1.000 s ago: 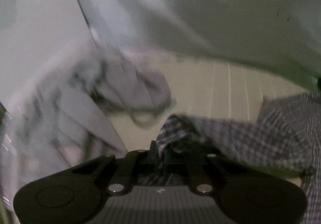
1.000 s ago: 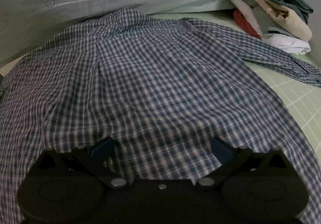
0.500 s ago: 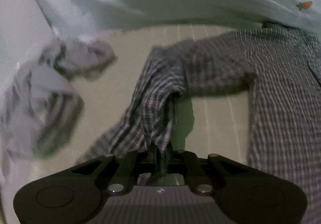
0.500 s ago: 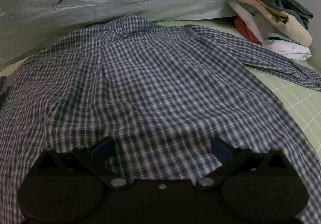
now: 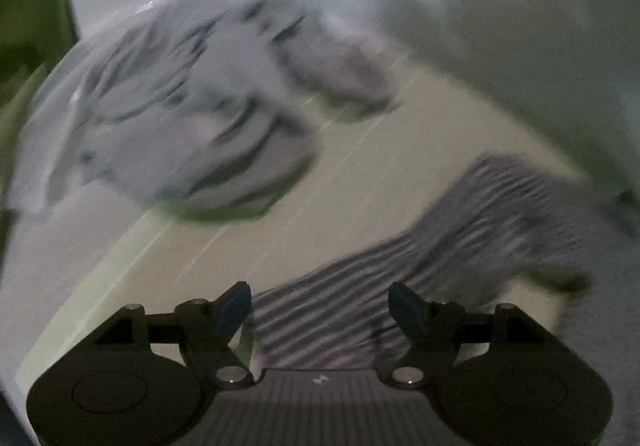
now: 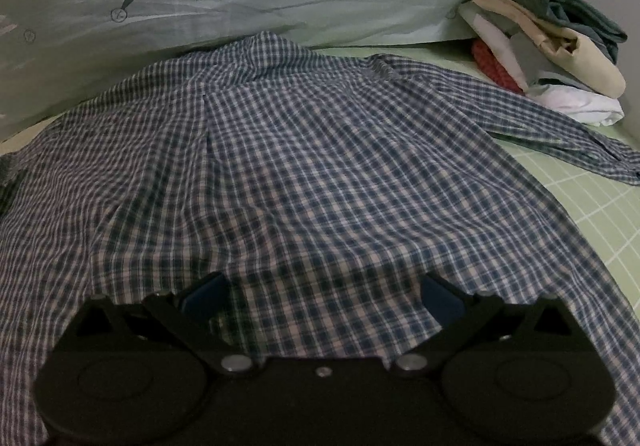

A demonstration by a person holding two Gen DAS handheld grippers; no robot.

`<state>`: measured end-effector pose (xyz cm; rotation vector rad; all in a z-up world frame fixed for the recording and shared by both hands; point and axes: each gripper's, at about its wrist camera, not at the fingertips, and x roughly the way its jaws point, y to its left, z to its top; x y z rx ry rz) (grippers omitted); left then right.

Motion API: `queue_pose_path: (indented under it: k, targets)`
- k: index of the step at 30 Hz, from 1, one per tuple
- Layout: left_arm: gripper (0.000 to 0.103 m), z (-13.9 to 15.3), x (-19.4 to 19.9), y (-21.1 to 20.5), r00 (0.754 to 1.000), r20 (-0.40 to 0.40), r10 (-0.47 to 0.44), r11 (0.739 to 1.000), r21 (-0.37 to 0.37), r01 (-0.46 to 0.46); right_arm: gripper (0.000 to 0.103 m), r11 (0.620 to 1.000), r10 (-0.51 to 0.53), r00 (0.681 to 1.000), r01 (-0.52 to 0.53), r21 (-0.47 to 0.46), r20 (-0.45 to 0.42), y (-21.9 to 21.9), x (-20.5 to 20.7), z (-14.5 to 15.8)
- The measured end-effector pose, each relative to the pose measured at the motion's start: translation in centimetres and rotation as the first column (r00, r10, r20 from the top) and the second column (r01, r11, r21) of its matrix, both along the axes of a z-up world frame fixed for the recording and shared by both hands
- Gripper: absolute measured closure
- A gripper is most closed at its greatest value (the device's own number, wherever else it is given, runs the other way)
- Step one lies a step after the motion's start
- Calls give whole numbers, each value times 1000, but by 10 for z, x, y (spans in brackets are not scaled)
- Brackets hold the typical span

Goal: Fold clothes
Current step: 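Lay the held sleeve out straight on the mat with the left gripper and release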

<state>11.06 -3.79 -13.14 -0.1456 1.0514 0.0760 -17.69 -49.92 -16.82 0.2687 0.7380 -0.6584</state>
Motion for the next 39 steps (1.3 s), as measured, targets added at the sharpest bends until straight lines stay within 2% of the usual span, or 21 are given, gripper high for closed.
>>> queue_pose_path:
  k: [3, 6, 8, 10, 11, 12, 14, 15, 24, 35, 39]
  targets:
    - [27, -12, -4, 0, 999, -31, -14, 1000, -26, 13, 0, 1000, -2, 1000, 2, 0, 0, 0, 0, 0]
    - [27, -18, -7, -7, 999, -26, -42, 999, -7, 42, 0, 1000, -7, 1000, 7, -1, 0, 0, 1, 0]
    - [39, -19, -7, -13, 998, -12, -68, 997, 31, 68, 0, 1000, -11, 1000, 11, -1, 1, 1, 1, 0]
    - [67, -18, -7, -14, 997, 0, -82, 995, 49, 82, 0, 1000, -13, 1000, 13, -2, 2, 1, 1, 0]
    - [73, -18, -6, -13, 996, 6, -87, 995, 42, 87, 0, 1000, -15, 1000, 15, -3, 3, 1, 1, 0]
    - [85, -16, -4, -9, 997, 16, -77, 996, 46, 76, 0, 1000, -17, 1000, 17, -4, 4, 2, 1, -1]
    - [91, -9, 2, 3, 998, 42, -44, 997, 62, 41, 0, 1000, -23, 1000, 23, -6, 6, 3, 2, -1]
    - [99, -6, 4, 8, 998, 55, -27, 997, 70, 23, 0, 1000, -25, 1000, 25, -6, 7, 4, 2, -1]
    - [99, 24, 30, 59, 977, 179, 118, 982, 127, -142, 0, 999, -38, 999, 38, -8, 9, 4, 2, -2]
    - [97, -8, 43, 68, 982, 104, 159, 978, 123, -171, 0, 998, -61, 998, 61, -13, 14, 8, 4, -2]
    - [96, -10, 45, 68, 982, 96, 161, 977, 124, -172, 0, 998, -68, 998, 68, -18, 20, 9, 4, -3]
